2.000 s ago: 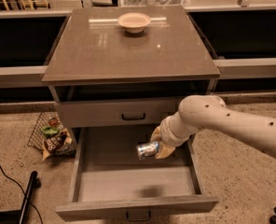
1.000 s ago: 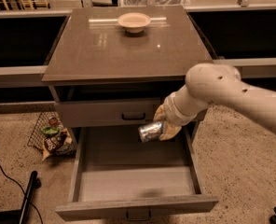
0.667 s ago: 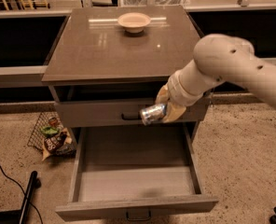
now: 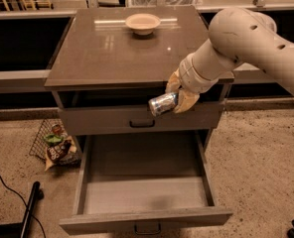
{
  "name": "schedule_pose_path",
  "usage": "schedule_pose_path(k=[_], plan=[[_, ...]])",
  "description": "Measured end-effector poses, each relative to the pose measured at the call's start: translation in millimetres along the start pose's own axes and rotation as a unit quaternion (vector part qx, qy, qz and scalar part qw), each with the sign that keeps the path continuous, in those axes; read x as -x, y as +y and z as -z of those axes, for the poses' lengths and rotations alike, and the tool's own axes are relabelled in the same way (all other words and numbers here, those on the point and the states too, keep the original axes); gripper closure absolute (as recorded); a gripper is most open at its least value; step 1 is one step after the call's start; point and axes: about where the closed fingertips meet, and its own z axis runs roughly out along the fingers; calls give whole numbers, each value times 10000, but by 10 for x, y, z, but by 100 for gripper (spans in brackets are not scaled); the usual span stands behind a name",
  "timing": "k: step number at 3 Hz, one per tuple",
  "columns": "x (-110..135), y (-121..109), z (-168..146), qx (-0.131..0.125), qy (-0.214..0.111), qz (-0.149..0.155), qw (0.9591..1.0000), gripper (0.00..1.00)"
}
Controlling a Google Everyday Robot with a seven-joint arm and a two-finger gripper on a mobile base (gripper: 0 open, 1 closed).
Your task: Pick redbull can from middle drawer and place on counter
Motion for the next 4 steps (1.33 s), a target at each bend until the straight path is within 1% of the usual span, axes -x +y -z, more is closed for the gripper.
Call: schedule_pose_path(k=[1,2,3,4], plan=[[40,-325,96,-373,-131,-29,9992,100],[46,-780,212,-681,-334,-81,9971,100],[-30,-1307,384,-1234,-815,-447,9880,100],[10,-1423,309,-1211,-814,-472,9882,100]])
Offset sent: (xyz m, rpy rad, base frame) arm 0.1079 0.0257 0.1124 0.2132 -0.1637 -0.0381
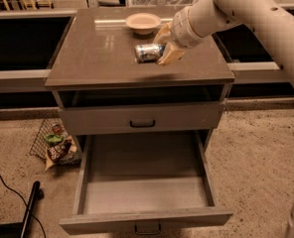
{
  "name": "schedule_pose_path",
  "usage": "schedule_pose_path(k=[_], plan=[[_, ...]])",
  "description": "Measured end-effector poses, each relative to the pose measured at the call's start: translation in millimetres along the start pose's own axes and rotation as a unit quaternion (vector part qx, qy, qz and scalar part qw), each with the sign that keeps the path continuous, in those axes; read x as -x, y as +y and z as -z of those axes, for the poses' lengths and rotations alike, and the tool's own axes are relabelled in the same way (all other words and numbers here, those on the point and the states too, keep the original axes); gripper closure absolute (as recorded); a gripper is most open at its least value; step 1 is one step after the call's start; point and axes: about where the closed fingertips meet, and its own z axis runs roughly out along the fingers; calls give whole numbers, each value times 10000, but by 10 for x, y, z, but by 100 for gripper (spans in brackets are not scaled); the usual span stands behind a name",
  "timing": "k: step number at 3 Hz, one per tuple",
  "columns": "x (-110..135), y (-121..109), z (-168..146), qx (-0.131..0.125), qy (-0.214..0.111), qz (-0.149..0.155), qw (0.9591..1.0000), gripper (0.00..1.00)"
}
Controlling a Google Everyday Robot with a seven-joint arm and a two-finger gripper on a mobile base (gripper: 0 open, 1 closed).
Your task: Pick redbull can from middle drawer and place on counter
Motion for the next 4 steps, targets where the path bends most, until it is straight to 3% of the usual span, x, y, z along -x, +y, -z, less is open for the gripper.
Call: schedule_pose_path(k=[1,2,3,4], plan=[[118,-255,-220,-84,38,-110,9999,100],[171,-426,-440,-219,132,-541,9982,100],[198,-548,-705,-251,16,-968,9950,100],[197,-643,-973,-217,-180,-1211,9922,100]])
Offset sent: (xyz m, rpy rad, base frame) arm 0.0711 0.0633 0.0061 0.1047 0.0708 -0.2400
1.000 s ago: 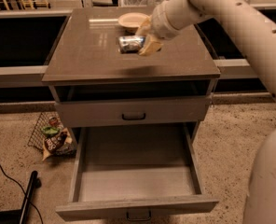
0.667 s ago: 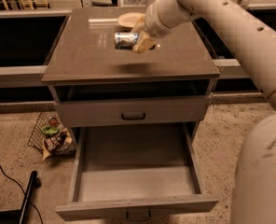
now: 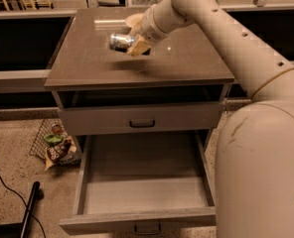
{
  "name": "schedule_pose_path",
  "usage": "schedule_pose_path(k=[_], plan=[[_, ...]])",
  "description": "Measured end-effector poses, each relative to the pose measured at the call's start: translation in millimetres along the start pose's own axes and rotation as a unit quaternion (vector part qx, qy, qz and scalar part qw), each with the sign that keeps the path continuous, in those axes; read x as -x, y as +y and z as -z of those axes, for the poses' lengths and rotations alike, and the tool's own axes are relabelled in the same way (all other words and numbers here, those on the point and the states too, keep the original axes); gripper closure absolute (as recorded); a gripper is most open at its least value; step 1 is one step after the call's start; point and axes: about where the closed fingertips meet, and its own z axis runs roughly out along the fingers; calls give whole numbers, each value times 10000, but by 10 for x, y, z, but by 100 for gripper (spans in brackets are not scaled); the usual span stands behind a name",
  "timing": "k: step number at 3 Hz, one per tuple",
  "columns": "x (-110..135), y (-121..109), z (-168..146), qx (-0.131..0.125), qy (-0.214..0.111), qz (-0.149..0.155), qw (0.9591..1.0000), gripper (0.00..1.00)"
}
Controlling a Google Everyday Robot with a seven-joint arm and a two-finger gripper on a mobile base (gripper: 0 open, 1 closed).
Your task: Pick redbull can from middle drawer and place on counter
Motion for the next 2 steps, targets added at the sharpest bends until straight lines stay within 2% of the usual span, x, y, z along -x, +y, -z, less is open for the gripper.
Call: schedule_pose_path(k=[2], plan=[[119,-154,-429,178,-374,-62,9991,100]])
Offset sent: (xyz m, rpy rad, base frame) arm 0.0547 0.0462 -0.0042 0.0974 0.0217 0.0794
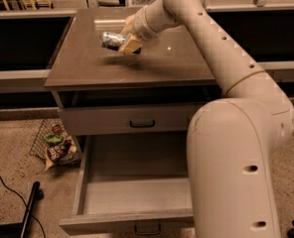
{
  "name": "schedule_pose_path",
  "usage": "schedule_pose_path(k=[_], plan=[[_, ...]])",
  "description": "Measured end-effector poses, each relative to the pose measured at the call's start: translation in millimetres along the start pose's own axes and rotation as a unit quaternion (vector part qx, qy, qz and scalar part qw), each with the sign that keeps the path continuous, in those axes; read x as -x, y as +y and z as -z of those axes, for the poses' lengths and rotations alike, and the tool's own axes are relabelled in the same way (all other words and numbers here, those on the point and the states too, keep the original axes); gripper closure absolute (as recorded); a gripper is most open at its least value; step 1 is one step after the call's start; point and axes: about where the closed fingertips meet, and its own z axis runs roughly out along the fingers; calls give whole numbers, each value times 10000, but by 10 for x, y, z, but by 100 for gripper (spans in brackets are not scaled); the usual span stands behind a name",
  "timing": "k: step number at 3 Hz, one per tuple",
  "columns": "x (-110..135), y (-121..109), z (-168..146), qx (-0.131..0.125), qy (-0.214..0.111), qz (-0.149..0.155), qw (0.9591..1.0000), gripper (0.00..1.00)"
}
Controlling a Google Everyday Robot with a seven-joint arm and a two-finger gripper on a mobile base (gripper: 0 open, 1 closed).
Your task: Pick redbull can from middle drawer and place on counter
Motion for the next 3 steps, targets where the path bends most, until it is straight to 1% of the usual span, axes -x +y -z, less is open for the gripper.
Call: schedule_pose_path(k=[1,3], plan=[[44,-51,-164,83,-211,-16,9997,74],[56,-90,-236,134,-317,-37,9994,28]])
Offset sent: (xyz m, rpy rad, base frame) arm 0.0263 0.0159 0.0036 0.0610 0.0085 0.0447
